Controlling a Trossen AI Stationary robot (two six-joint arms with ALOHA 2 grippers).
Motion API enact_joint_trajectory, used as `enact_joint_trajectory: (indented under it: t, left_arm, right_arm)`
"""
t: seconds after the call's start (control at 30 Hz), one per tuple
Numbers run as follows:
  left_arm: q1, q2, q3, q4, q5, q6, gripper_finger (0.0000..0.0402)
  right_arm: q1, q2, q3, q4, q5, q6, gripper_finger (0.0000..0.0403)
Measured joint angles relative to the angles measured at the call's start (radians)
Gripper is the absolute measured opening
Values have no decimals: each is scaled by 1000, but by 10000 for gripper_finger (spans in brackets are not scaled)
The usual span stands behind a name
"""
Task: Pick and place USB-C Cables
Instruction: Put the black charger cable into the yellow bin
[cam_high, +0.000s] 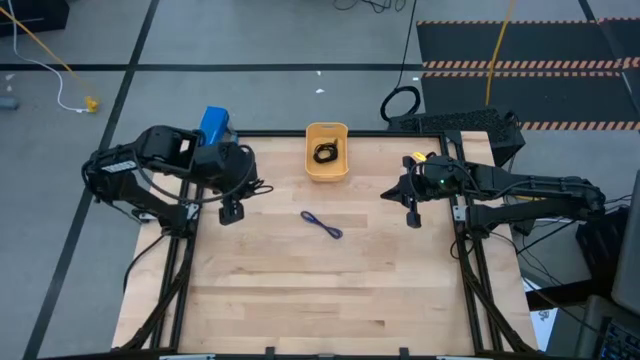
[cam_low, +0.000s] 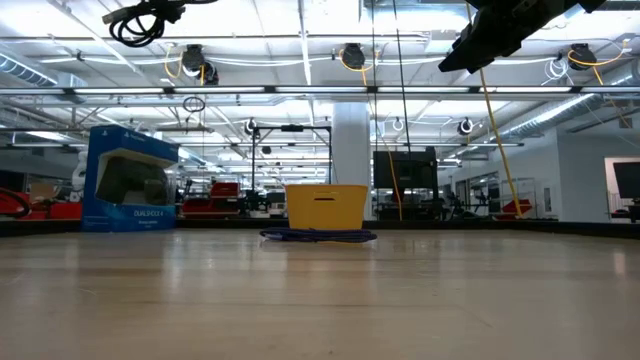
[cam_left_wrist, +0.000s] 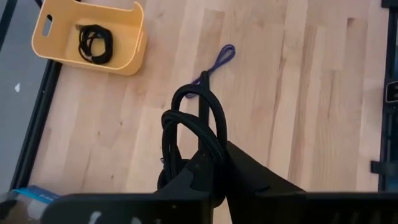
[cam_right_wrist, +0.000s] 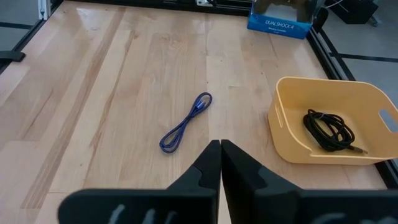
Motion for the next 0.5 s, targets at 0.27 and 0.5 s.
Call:
enact_joint_trajectory:
  t: [0.27,0.5]
  left_arm:
    - [5,0,0,79,-57,47,25]
    - [64,12,0,247,-60,187,9]
  right_arm:
    - [0,0,0,1,0,-2,4]
    - [0,0,0,1,0,-32,4]
